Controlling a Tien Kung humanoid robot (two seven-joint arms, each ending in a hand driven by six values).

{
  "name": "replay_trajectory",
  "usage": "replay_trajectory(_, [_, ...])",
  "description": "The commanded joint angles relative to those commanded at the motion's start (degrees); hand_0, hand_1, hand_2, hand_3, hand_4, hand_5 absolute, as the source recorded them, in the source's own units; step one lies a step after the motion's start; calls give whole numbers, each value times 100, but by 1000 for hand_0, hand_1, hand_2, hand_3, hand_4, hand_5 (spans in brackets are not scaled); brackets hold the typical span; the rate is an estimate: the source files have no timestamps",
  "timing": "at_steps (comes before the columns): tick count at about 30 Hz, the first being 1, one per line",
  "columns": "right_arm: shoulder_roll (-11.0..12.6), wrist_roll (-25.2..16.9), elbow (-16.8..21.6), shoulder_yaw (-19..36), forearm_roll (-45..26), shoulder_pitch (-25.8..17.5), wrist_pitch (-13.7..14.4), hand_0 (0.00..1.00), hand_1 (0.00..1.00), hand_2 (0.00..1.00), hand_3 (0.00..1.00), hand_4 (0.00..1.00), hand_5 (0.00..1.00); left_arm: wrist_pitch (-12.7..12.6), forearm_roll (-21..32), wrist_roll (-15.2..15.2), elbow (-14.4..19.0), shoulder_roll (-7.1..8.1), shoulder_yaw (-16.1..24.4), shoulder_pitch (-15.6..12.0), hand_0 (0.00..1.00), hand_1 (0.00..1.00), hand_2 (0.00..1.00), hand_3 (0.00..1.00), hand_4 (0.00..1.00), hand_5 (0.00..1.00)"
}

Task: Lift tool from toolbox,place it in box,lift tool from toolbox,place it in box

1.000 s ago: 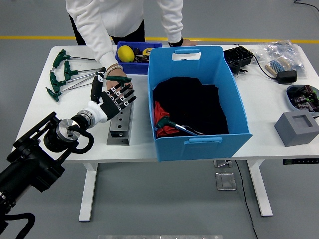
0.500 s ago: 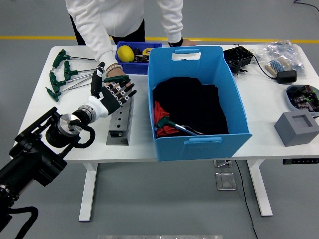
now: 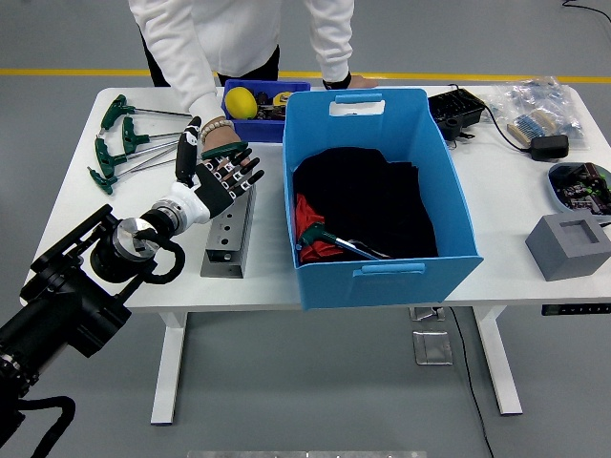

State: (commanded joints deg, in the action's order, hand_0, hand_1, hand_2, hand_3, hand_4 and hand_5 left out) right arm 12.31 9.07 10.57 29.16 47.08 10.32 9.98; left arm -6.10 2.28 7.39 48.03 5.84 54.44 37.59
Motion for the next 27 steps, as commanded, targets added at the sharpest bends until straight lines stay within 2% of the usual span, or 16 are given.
replay_trajectory(15, [1, -2, 2, -1, -16, -44, 0, 620, 618, 680, 530, 774, 569, -73, -6, 35, 437, 57, 120, -55, 632, 715, 888, 860, 895, 973])
replay_trajectory(27, [7, -15, -6, -36, -104, -52, -7, 621, 618, 679, 531, 776, 569, -236, -143, 115, 1062, 189, 423, -77, 636, 719, 890, 854, 886, 967])
